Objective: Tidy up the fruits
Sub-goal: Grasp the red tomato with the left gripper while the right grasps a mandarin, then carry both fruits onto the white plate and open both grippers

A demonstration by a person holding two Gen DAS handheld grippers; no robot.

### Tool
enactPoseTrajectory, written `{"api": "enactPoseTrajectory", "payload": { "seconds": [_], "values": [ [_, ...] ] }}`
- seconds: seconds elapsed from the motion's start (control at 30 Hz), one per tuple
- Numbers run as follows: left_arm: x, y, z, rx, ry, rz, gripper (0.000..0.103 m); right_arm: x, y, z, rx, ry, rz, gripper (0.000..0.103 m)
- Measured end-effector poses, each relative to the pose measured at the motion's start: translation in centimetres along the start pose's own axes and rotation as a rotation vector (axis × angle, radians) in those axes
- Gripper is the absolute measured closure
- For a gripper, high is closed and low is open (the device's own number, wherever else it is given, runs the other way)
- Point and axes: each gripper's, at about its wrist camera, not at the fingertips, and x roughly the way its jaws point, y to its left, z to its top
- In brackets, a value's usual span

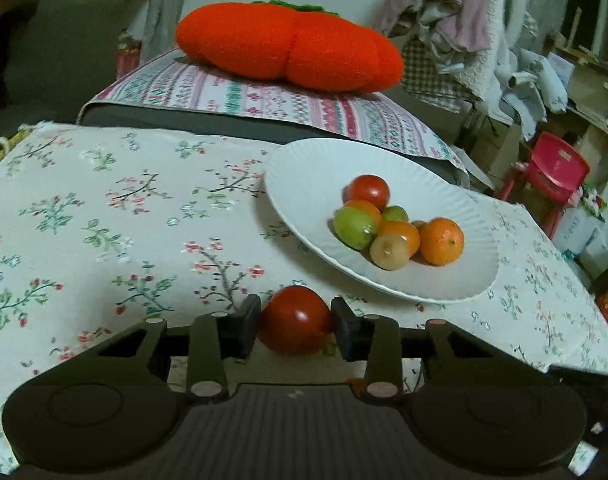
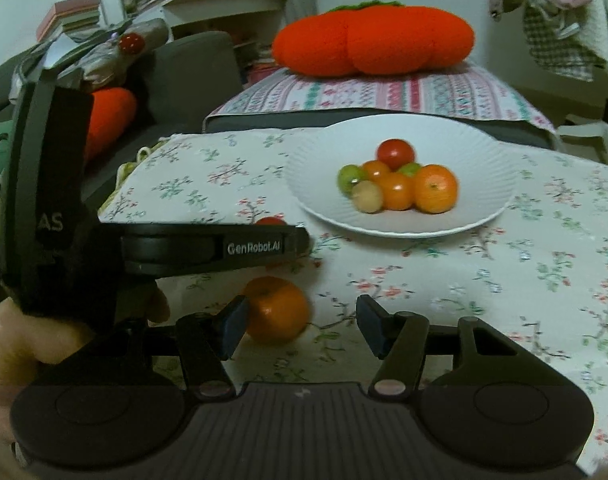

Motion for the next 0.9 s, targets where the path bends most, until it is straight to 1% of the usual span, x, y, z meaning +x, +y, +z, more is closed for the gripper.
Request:
{"api": "enactPoseTrajectory", "payload": {
  "seconds": [0.07,0.23,0.3,0.33,0.37,0.5,0.73,0.9],
  "values": [
    [-0.6,0.6,0.4,-0.032,-0.007,0.007,0.077,0.2,0.2,0.0,-0.005,0.003,0.017,0.046],
    [-1.8,1.1,0.8,-0.065,-0.022,0.019,0.077,0.9,1.4,0.0,-0.052,0.003,0.047,0.047],
    [-2.0,0.8,0.9,-0.051,-0.021,0.029,0.077,1.3,1.9,-0.1,-0.079,0.012,0.052,0.054],
    [-2.0,0.6,1.0,-0.044,-0.02,0.034,0.077,1.6,2.1,-0.2,-0.098,0.02,0.042,0.065],
    [-2.0,0.5,1.0,-0.037,-0.019,0.041,0.077,1.9,2.2,-0.3,-0.111,0.033,0.042,0.065],
    [-2.3,0.1,1.4,-0.017,-0.022,0.068,0.077,1.2,2.1,0.1,-0.1,0.037,0.049,0.066],
    [-3.1,-0.3,1.7,0.016,-0.03,0.101,0.077,-0.5,2.2,0.7,-0.087,0.014,0.056,0.066],
    [-3.6,-0.9,2.0,0.029,-0.046,0.114,0.077,-1.4,1.6,1.3,-0.069,-0.01,0.04,0.066]
  ]
}}
